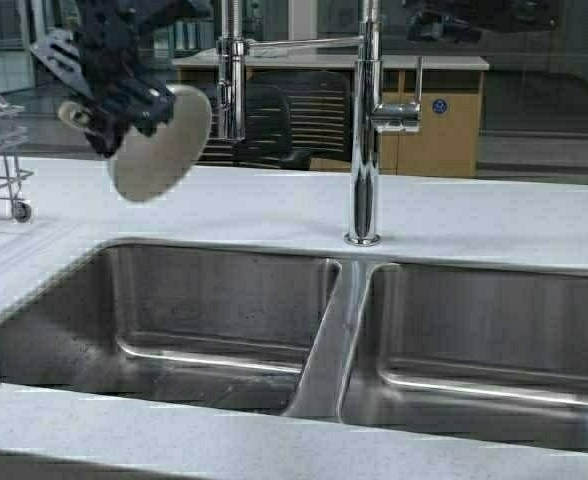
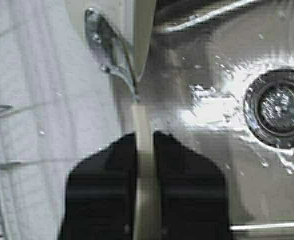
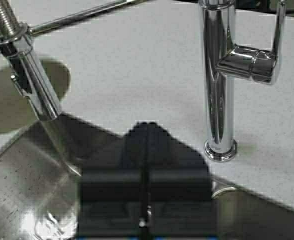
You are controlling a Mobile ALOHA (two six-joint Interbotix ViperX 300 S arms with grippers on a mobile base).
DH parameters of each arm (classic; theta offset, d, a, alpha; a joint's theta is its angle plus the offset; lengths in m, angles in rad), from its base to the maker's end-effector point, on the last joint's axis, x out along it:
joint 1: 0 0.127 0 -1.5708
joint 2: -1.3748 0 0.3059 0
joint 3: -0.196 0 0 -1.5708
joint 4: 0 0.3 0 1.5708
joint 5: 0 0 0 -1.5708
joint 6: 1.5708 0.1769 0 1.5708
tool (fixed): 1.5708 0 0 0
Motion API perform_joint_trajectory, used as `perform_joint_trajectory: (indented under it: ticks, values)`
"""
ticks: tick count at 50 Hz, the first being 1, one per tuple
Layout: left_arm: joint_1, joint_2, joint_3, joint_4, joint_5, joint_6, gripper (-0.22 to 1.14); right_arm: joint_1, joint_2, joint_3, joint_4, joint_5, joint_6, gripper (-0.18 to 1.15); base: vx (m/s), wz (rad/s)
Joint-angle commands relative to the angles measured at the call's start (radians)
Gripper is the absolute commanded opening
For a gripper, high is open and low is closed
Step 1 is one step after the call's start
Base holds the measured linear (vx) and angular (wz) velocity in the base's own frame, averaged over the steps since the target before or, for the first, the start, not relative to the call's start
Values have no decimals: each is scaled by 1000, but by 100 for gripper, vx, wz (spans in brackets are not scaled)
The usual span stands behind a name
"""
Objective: Wash the pan
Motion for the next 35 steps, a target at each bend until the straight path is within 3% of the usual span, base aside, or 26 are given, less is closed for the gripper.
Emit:
perform_joint_trajectory:
  ticks: [1, 19, 35]
  values:
    - [97, -143, -38, 15, 25, 46, 3, 0, -12, -29, 2, -17, -2, 7, 0, 0]
    - [345, -311, 8, -6, 38, 117, 3, 0, -8, -58, 0, -26, -2, 7, 0, 0]
    - [561, -299, 34, -14, 0, 213, 3, 0, -5, -58, 0, -54, 0, 7, 0, 0]
